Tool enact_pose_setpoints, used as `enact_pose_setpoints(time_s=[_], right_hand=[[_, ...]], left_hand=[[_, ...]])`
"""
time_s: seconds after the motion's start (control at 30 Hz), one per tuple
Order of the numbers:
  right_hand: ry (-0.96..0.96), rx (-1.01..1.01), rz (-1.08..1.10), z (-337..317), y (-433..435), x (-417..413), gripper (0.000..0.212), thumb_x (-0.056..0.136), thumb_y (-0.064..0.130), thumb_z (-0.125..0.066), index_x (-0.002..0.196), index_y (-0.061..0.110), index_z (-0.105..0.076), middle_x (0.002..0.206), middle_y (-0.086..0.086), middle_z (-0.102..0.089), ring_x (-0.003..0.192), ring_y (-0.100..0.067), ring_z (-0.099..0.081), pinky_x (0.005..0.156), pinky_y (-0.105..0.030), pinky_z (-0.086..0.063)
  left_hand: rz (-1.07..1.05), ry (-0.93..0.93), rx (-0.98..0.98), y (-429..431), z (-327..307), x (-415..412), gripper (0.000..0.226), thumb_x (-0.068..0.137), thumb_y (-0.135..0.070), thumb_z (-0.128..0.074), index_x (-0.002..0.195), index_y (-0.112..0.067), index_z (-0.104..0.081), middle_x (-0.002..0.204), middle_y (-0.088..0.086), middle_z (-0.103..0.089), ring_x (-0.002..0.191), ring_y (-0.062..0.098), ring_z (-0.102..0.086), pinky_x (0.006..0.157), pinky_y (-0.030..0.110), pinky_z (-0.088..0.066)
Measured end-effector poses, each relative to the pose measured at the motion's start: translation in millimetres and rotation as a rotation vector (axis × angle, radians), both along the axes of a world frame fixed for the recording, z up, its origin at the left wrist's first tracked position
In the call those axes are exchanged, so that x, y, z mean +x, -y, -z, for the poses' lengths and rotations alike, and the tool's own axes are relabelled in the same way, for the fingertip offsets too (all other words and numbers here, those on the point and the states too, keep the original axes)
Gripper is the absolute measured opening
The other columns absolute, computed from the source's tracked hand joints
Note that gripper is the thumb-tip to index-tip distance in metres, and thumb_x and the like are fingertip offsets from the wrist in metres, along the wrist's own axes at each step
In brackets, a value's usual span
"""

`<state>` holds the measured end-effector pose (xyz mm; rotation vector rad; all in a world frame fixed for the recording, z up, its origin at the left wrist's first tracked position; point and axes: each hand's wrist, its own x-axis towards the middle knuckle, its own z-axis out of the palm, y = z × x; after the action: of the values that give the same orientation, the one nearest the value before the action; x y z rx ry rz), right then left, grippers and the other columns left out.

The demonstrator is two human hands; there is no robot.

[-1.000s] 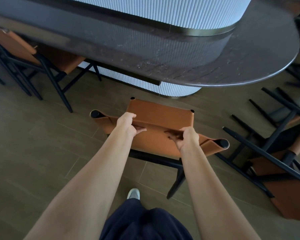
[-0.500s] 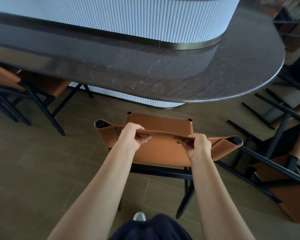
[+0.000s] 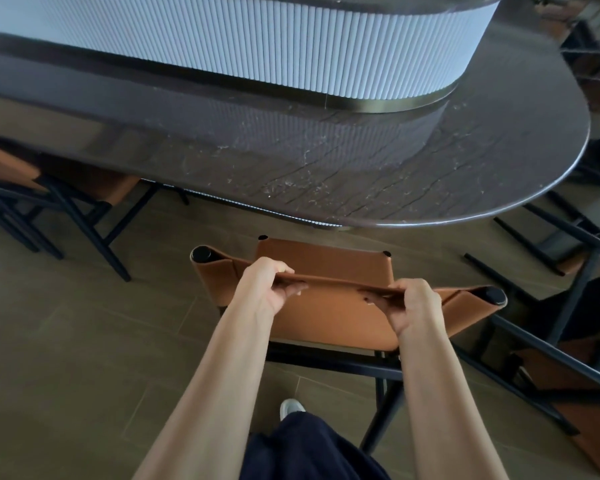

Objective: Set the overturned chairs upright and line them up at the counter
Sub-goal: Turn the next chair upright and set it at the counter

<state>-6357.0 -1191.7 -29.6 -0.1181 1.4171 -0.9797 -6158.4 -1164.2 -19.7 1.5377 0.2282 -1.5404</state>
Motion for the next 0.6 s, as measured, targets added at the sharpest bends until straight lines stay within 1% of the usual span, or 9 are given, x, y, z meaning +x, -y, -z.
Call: enact_pose_setpoints(time_s=[0.07, 0.13, 0.23, 0.27, 0.3, 0.43, 0.53, 0.6], right_hand=[[0.024, -0.031, 0.001, -6.9, 6.8, 4.6, 0.027, 0.082, -0.02, -0.043, 0.105, -0.008, -0.051, 0.116, -0.035, -0.053, 0.083, -0.048, -0.062, 0.046, -0.04, -0.057], [0.047, -0.065, 0.015, -11.1, 12.2, 12.1, 0.031, 0.082, -0.021, -0.042, 0.109, -0.008, -0.05, 0.114, -0.033, -0.051, 0.084, -0.048, -0.06, 0.047, -0.042, -0.057], [0.067, -0.108, 0.014, -17.9, 17.5, 29.4, 0.037, 0.082, -0.022, -0.041, 0.114, -0.005, -0.047, 0.107, -0.028, -0.048, 0.083, -0.047, -0.06, 0.049, -0.046, -0.059], [0.075, -0.119, 0.004, -20.3, 19.7, 36.9, 0.037, 0.082, -0.022, -0.04, 0.114, -0.004, -0.047, 0.107, -0.027, -0.048, 0.084, -0.047, -0.06, 0.052, -0.048, -0.06], [0.078, -0.125, -0.007, -22.9, 21.2, 43.8, 0.036, 0.083, -0.022, -0.04, 0.113, -0.004, -0.047, 0.107, -0.027, -0.048, 0.085, -0.046, -0.06, 0.055, -0.05, -0.06], [0.102, -0.152, -0.028, -37.1, 31.7, 73.9, 0.025, 0.084, -0.02, -0.041, 0.1, -0.002, -0.049, 0.102, -0.024, -0.049, 0.084, -0.044, -0.059, 0.058, -0.052, -0.06], [0.121, -0.16, -0.062, -43.8, 33.9, 97.5, 0.026, 0.084, -0.02, -0.041, 0.104, -0.006, -0.049, 0.106, -0.025, -0.046, 0.092, -0.048, -0.057, 0.055, -0.052, -0.06], [0.126, -0.166, -0.071, -46.2, 31.4, 115.3, 0.029, 0.082, -0.02, -0.041, 0.107, -0.009, -0.049, 0.107, -0.026, -0.045, 0.094, -0.049, -0.056, 0.052, -0.049, -0.06]], left_hand=[[-0.049, -0.019, -0.049, 7.2, -3.7, 2.9, 0.01, 0.09, 0.013, -0.051, 0.091, 0.003, -0.052, 0.099, 0.026, -0.053, 0.112, 0.047, -0.057, 0.09, 0.049, -0.053], [-0.09, -0.012, -0.071, 12.4, -5.9, 10.8, 0.013, 0.089, 0.015, -0.049, 0.09, 0.003, -0.052, 0.096, 0.025, -0.052, 0.108, 0.049, -0.057, 0.085, 0.051, -0.053], [-0.104, 0.023, -0.097, 14.8, -13.3, 27.1, 0.015, 0.089, 0.016, -0.046, 0.084, 0.003, -0.052, 0.093, 0.025, -0.052, 0.093, 0.049, -0.059, 0.079, 0.05, -0.053], [-0.11, 0.036, -0.105, 16.5, -16.4, 33.9, 0.015, 0.089, 0.016, -0.046, 0.083, 0.004, -0.052, 0.092, 0.025, -0.052, 0.086, 0.049, -0.059, 0.08, 0.051, -0.053], [-0.121, 0.046, -0.104, 17.3, -19.2, 40.0, 0.014, 0.09, 0.015, -0.045, 0.084, 0.004, -0.052, 0.092, 0.026, -0.052, 0.083, 0.048, -0.058, 0.081, 0.051, -0.053], [-0.11, 0.085, -0.094, 24.7, -34.6, 69.9, 0.012, 0.092, 0.013, -0.046, 0.085, 0.004, -0.051, 0.092, 0.028, -0.054, 0.097, 0.048, -0.059, 0.09, 0.051, -0.052], [-0.106, 0.106, -0.09, 24.8, -41.4, 95.7, 0.01, 0.092, 0.011, -0.047, 0.087, 0.004, -0.052, 0.099, 0.03, -0.056, 0.103, 0.047, -0.06, 0.095, 0.05, -0.05], [-0.093, 0.115, -0.107, 23.4, -45.0, 114.8, 0.01, 0.092, 0.011, -0.048, 0.087, 0.003, -0.053, 0.099, 0.029, -0.057, 0.107, 0.046, -0.059, 0.096, 0.049, -0.05]])
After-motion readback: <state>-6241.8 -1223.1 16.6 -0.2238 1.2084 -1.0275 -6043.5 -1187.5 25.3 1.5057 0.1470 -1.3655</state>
